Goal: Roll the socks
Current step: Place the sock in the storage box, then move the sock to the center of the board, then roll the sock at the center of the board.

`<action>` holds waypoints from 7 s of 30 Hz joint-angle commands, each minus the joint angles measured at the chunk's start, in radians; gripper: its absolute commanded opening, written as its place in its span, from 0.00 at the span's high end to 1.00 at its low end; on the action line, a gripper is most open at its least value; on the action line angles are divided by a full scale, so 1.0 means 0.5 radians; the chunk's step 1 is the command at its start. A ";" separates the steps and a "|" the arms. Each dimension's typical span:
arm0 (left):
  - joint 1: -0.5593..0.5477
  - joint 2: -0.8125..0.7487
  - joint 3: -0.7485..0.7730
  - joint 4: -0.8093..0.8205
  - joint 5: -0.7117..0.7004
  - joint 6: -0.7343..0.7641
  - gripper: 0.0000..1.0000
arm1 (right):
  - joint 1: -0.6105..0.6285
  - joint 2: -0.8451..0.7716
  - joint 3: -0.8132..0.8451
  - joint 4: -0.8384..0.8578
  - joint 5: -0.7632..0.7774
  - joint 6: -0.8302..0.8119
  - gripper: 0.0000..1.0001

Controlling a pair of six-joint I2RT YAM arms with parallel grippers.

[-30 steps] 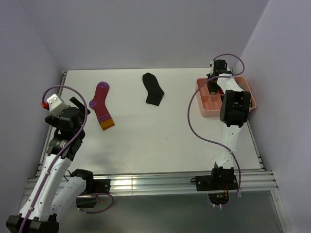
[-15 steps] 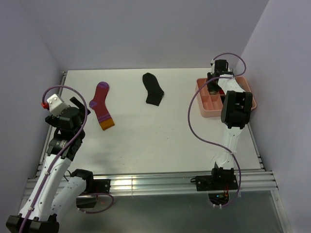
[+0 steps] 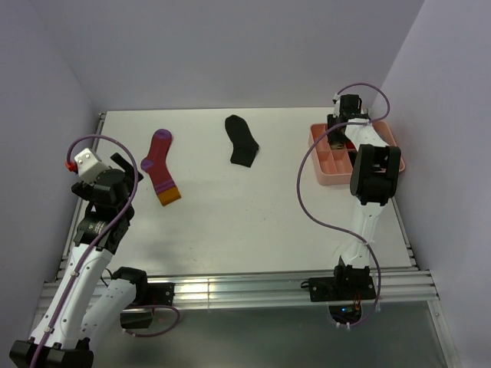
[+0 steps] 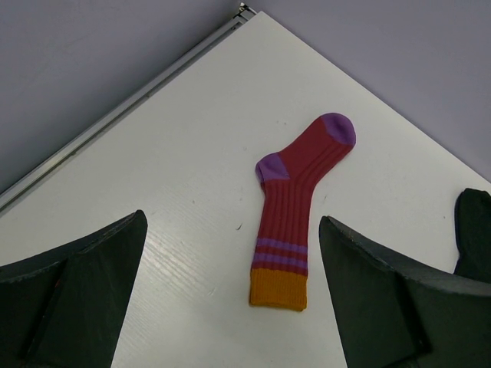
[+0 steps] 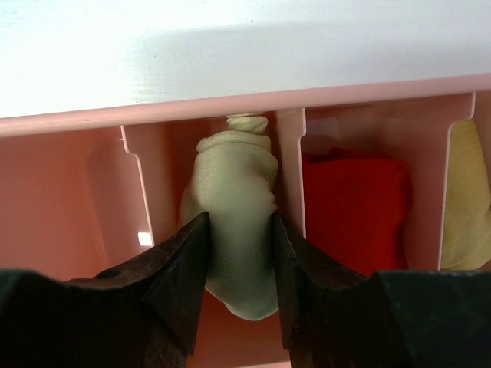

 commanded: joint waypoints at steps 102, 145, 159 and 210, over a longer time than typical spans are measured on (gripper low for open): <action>0.017 -0.155 -0.032 0.022 0.189 -0.049 0.00 | 1.542 -0.451 -0.494 0.175 -0.175 -0.154 0.44; 0.023 -0.121 -0.026 0.019 0.186 -0.049 0.00 | 1.321 -0.027 -0.123 0.117 -0.347 0.270 0.45; 0.026 -0.115 -0.026 0.022 0.192 -0.046 0.00 | 1.060 0.041 -0.166 0.068 -0.197 0.637 0.45; 0.054 -0.149 -0.029 0.032 0.263 -0.058 0.01 | 2.036 -0.696 -1.218 0.767 0.579 0.500 0.48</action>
